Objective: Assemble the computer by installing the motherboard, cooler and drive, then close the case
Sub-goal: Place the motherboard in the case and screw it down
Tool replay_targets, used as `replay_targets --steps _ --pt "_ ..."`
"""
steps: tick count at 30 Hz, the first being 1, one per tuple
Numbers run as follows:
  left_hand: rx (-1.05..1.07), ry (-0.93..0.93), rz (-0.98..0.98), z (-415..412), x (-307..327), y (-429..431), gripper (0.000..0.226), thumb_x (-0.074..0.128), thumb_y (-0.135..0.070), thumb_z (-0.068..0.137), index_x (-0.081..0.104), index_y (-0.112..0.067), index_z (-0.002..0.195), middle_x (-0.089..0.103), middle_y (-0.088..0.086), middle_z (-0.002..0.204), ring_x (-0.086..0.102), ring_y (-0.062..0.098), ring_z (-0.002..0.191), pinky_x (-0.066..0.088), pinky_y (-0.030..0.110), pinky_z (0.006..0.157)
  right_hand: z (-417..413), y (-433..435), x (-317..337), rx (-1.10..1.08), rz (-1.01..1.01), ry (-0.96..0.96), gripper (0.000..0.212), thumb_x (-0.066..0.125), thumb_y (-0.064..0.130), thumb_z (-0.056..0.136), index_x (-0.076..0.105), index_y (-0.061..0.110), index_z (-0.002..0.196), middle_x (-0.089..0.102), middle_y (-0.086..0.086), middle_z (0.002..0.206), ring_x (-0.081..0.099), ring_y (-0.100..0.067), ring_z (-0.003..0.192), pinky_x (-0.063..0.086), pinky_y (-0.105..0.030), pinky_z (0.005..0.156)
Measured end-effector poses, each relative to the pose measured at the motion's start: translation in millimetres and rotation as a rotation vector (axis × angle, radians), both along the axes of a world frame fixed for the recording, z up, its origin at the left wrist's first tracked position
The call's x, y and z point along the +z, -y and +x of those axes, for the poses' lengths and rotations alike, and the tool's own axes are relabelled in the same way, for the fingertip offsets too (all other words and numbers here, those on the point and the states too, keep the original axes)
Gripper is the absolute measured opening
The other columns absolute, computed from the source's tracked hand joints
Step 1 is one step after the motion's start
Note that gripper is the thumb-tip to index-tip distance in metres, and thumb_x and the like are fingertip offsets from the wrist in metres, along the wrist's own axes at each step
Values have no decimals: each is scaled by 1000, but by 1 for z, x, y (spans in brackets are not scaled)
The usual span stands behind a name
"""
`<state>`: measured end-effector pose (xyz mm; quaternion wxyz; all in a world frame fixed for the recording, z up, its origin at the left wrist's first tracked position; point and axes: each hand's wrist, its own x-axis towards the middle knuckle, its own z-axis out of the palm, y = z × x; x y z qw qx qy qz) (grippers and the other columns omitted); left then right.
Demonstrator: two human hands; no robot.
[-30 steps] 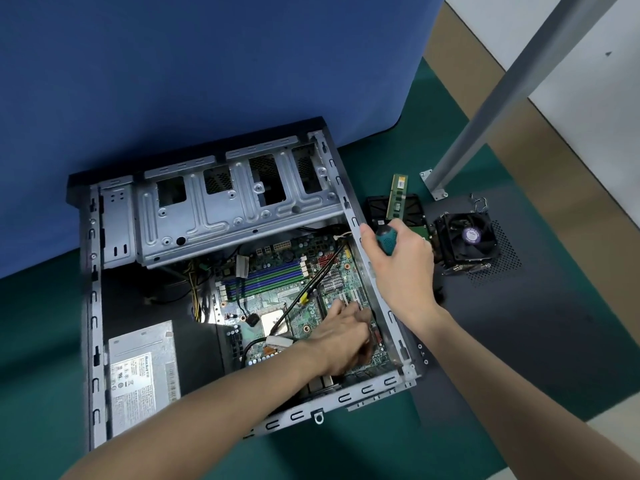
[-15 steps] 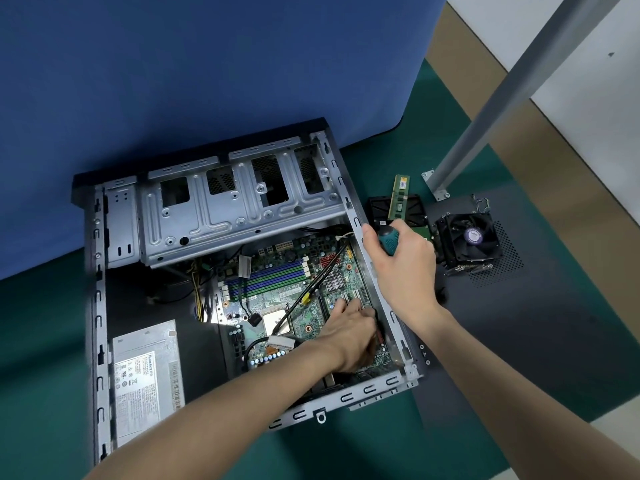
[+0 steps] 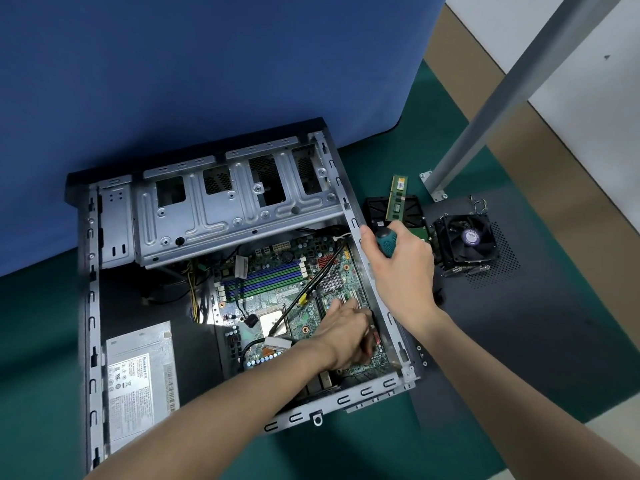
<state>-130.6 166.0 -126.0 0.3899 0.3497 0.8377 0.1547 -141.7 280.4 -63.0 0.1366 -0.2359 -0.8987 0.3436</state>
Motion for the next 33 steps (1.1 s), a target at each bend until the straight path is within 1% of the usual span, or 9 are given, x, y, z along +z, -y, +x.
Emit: replay_targets --steps 5,13,17,19,22,25,27,30,33 --pt "-27 -33 12 2 -6 2 17 72 -17 78 64 -15 93 39 -8 97 29 16 93 32 29 92 0 0 -1 3 31 -4 37 55 43 94 42 16 71 37 12 50 40 -21 48 32 -31 54" --pt "-34 -11 8 1 -4 3 11 73 -29 76 64 -23 79 42 -10 96 28 15 92 33 29 91 0 0 1 -6 -1 6 38 55 44 94 42 18 70 39 11 50 41 -21 48 36 -33 53" --pt "190 284 77 -10 13 9 19 66 0 80 63 -8 97 52 3 109 51 22 101 47 30 93 3 -4 11 26 -137 9 46 57 52 89 34 23 61 35 9 48 32 -13 45 30 -32 54" --pt "335 413 180 -21 34 21 18 70 1 79 66 -1 96 62 5 100 62 18 93 52 24 83 4 -9 26 32 -283 -52 48 53 60 86 43 17 68 40 9 52 36 -9 50 32 -29 56" --pt "530 323 451 -33 75 43 21 80 -25 67 71 -16 84 64 0 83 60 6 76 48 17 73 2 -11 58 109 -576 -185 45 42 62 87 46 18 94 50 13 66 47 -6 62 39 -17 59" --pt "756 194 885 -37 118 53 47 82 -33 60 69 -27 106 66 -1 89 60 13 77 51 22 74 0 3 86 325 -622 -151 46 26 65 90 40 31 118 55 14 65 51 0 61 39 -8 54" --pt "789 95 1021 -37 139 49 51 82 -33 63 67 -32 112 62 -1 102 59 18 89 51 32 85 -3 22 95 472 -617 -79 57 19 68 90 29 34 135 62 20 71 60 3 71 46 -13 68" --pt "862 -33 1027 -33 156 45 27 76 -35 67 71 -29 93 55 1 109 55 17 96 48 42 89 -10 44 101 489 -685 -52 70 21 71 86 23 35 146 55 19 115 53 -7 119 39 -46 106" --pt "955 -9 1072 -31 154 59 23 72 -32 76 70 -24 97 61 -2 110 61 17 101 50 35 89 -10 45 95 437 -634 -109 68 20 62 93 29 23 148 59 20 119 54 -4 117 36 -35 109"
